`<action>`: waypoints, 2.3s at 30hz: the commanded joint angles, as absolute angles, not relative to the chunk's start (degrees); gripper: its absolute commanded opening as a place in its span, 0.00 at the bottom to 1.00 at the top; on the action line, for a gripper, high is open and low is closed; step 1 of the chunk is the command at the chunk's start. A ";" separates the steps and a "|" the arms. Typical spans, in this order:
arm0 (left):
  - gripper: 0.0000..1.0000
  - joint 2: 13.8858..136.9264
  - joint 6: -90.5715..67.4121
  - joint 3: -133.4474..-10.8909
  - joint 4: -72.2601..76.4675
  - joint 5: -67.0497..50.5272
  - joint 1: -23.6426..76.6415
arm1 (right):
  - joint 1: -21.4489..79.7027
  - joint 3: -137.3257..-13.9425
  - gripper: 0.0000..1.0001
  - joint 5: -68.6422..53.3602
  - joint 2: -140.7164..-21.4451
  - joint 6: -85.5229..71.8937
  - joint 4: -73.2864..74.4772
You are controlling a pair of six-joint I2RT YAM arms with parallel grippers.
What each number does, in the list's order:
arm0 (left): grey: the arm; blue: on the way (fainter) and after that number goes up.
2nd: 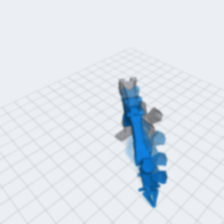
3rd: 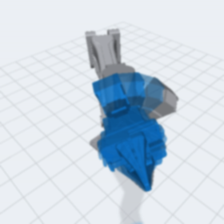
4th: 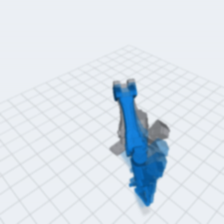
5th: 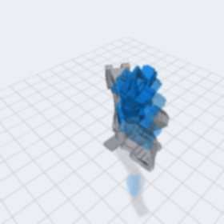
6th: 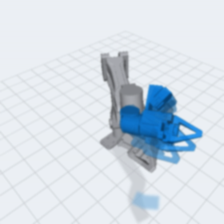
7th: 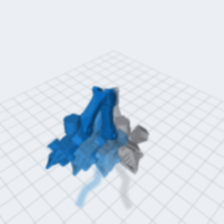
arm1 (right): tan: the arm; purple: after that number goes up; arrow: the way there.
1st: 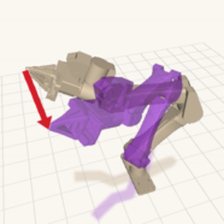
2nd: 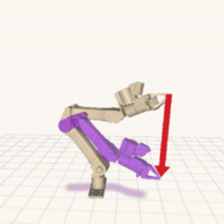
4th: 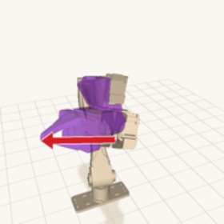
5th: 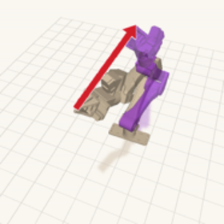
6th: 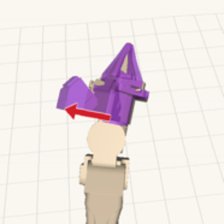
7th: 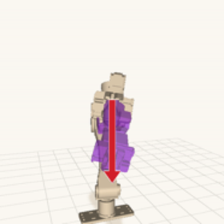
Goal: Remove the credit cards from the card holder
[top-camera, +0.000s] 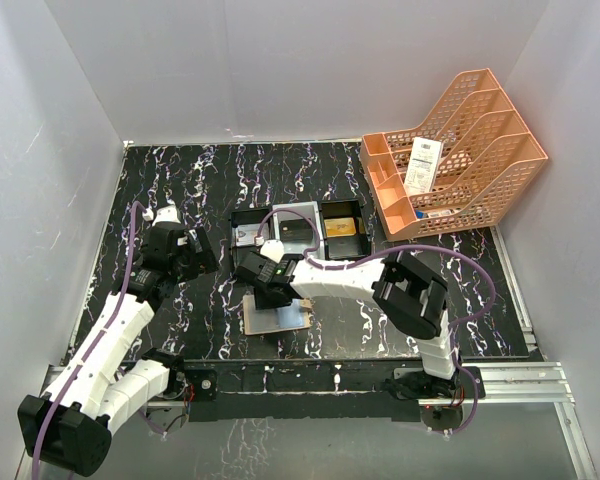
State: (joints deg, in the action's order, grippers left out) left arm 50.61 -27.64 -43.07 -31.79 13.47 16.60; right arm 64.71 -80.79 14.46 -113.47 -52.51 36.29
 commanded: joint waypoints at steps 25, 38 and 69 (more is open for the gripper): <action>0.99 50.56 -27.33 -43.06 -32.44 13.57 16.35 | 64.51 -88.93 0.57 14.53 -118.22 -51.89 42.03; 0.99 50.79 -27.16 -43.01 -32.26 12.19 16.36 | 61.81 -77.16 0.37 4.49 -110.95 -51.91 27.92; 0.59 54.01 -46.96 -18.11 1.76 -32.93 23.18 | 55.83 -60.91 0.33 -8.38 -105.91 -58.27 9.94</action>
